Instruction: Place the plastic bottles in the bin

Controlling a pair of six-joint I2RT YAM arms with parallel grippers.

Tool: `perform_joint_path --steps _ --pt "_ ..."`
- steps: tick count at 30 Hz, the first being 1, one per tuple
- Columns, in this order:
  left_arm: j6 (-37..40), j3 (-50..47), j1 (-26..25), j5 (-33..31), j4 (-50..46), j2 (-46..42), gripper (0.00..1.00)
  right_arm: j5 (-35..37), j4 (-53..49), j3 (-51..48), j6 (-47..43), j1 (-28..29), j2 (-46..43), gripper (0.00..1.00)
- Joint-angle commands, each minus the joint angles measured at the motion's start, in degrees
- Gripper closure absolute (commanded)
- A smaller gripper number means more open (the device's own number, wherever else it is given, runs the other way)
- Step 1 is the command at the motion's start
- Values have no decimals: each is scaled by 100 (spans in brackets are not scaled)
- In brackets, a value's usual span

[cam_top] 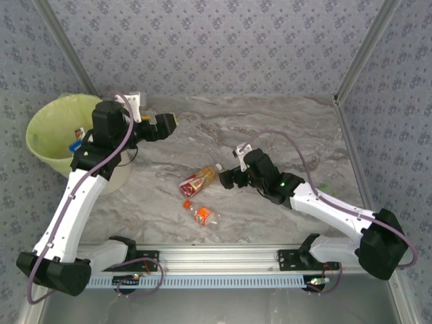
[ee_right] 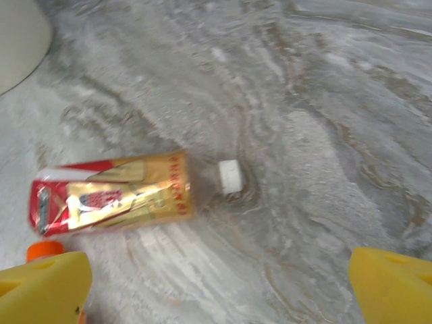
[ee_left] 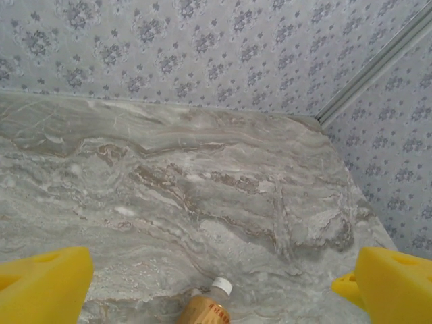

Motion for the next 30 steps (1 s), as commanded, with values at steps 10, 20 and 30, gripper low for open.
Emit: perform_joint_path --steps 10,20,30 --pt "145 -147 -14 -559 -106 -111 0 -1602 -494 31 -2339 1110 639 3" --pt "244 -288 -6 -938 -268 -333 0 -1316 -849 390 -1866 1678 1628 4" --pt "242 -342 8 -1101 -291 -339 1 -967 -453 441 -1472 1920 2331 6"
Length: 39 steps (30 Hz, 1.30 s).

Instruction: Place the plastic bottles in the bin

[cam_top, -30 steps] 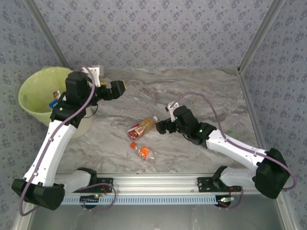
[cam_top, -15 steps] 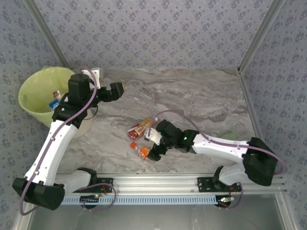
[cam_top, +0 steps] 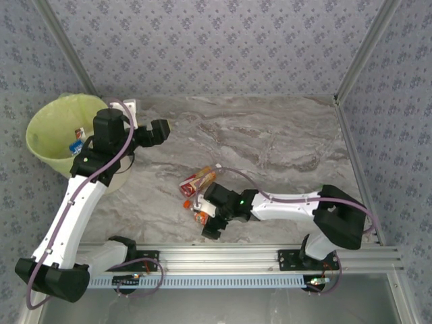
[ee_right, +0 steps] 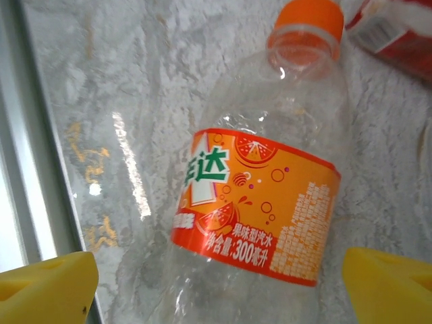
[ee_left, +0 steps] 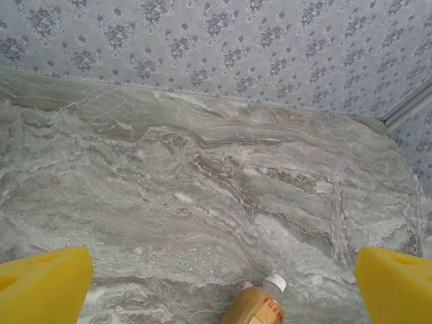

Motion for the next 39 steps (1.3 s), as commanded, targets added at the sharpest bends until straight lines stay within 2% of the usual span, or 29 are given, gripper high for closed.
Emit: perform_joint_path --steps 1,3,7,14,18,28,33,39 --pt "89 -18 18 -93 -58 -55 1 217 66 128 240 16 274 8" --pt "105 -19 19 -121 -71 -51 0 243 27 115 255 9 393 11" --pt "98 -27 32 -163 -81 -26 0 353 -176 76 279 -23 438 33" --pt "52 16 36 -147 -52 94 0 530 -117 -186 316 -278 -54 46" --pt "28 42 36 -100 -45 150 1 613 -192 -307 281 -371 -328 48" --pt "-215 116 36 10 90 274 0 307 -120 -563 41 -485 -1453 50" --pt "-399 94 36 112 203 306 1 353 388 -719 127 -790 -2074 52" --pt "-750 23 36 458 400 387 0 705 1342 -945 281 -1151 -2394 55"
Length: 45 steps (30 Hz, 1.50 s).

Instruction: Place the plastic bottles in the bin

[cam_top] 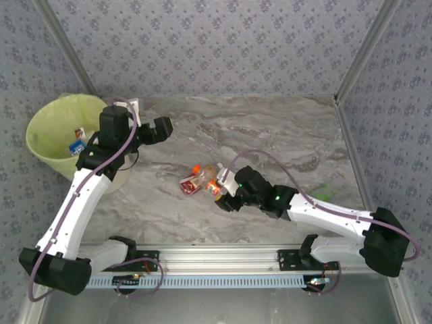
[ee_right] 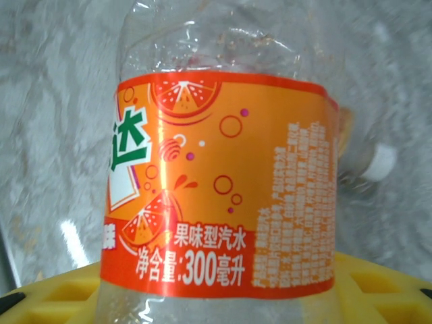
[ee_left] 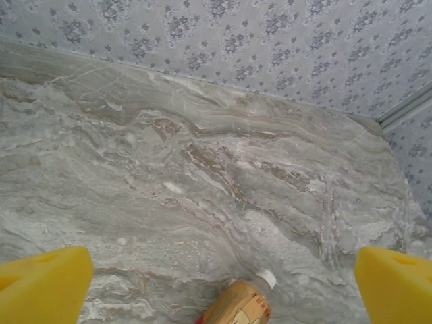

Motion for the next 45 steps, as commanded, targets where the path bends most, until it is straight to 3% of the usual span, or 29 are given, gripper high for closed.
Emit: perform_joint_path --steps 1,7,12,18,26,32,37,45 --pt "-333 23 32 366 308 85 1 207 823 -172 202 -175 -124 54" --pt "-994 -42 32 1471 824 410 1 218 1779 -277 659 -477 -7 54" --pt "-1651 -151 -16 2010 1307 734 0 187 2379 -177 844 -540 206 54" --pt "-1775 -40 -236 2275 1431 1034 1 349 2861 99 1133 -591 567 55" --pt "-1596 103 -472 2159 1248 1197 4 -403 2878 600 1055 -671 922 53" --pt "-1166 346 -723 1874 1003 1328 16 -748 2624 1078 1123 -673 1262 53" --pt "-1092 342 -812 1536 1040 1274 45 -801 2728 1156 1157 -671 1394 53" --pt "-1172 166 -812 1547 1355 1160 70 -844 2745 1218 1148 -673 1451 51"
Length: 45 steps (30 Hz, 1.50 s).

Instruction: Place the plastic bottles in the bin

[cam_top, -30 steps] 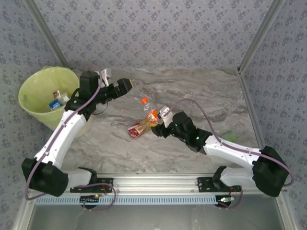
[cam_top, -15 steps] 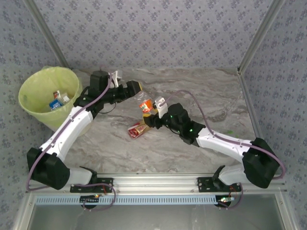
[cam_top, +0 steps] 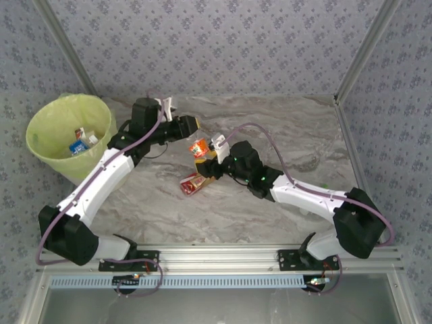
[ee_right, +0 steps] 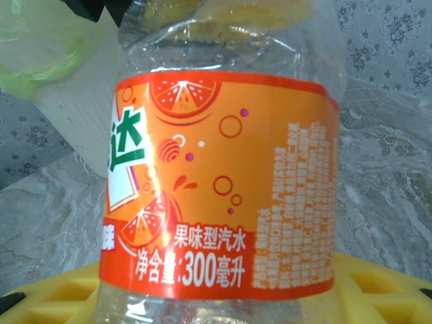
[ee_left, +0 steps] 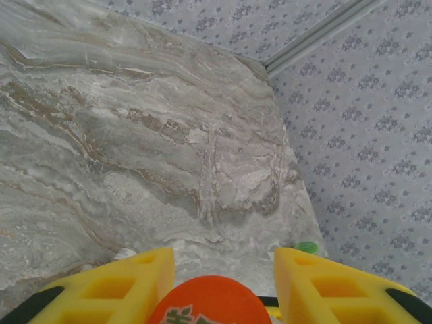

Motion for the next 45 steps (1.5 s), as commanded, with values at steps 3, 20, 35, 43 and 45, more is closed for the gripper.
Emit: perform_joint_path --steps 3,20,35,43,45 --pt "13 17 -3 -91 99 -141 91 -170 159 234 53 0 31 47" --pt "667 602 72 -984 -791 -428 100 461 -22 208 -137 -36 -127 8" --pt "1661 1349 129 -2726 -1364 -1248 100 1373 479 -702 1451 -700 -870 0" --pt "2396 1594 236 -4019 -1340 -1659 100 2141 95 -1017 1645 -812 -1284 0" --pt "2550 1697 275 -4216 -1339 -1670 100 2286 -99 -1020 1665 -837 -1344 0"
